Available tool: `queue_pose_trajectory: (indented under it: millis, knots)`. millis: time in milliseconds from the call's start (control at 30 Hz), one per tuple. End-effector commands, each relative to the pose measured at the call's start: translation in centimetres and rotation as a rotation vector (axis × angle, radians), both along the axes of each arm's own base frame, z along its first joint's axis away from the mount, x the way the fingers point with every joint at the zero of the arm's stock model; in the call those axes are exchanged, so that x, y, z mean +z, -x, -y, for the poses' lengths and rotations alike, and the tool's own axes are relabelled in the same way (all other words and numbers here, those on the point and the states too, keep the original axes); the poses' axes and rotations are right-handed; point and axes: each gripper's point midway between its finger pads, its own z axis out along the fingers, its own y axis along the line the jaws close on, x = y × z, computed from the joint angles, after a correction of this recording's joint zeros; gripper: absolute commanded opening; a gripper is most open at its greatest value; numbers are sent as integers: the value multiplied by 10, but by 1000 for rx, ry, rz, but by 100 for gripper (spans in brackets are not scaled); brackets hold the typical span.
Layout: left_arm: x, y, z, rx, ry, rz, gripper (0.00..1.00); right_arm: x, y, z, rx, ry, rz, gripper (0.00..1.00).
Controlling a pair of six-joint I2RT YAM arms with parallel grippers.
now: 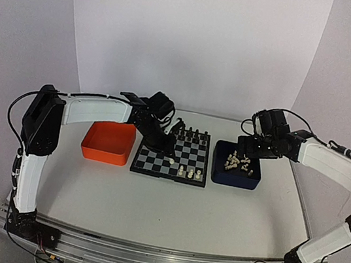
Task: Set up the chess pieces on the board
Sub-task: Place the chess piece on the chessboard.
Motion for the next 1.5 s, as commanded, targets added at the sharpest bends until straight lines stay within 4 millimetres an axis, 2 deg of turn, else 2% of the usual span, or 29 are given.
queue_pose_trajectory:
  millis: [0,433,900,1467]
  knots:
    - [4,1,7,-8,-4,-24,0,8,3,9,-16,11,20,94]
    - [-9,-2,20,-17,-27,-61,0,8,4,17,-30,31,23,94]
    - [-26,-3,19,0,-80,-98,0,7,5,20,-35,35,23,94]
    - [-31,-5,22,-1,-87,-101,1,6,6,22,-38,49,23,94]
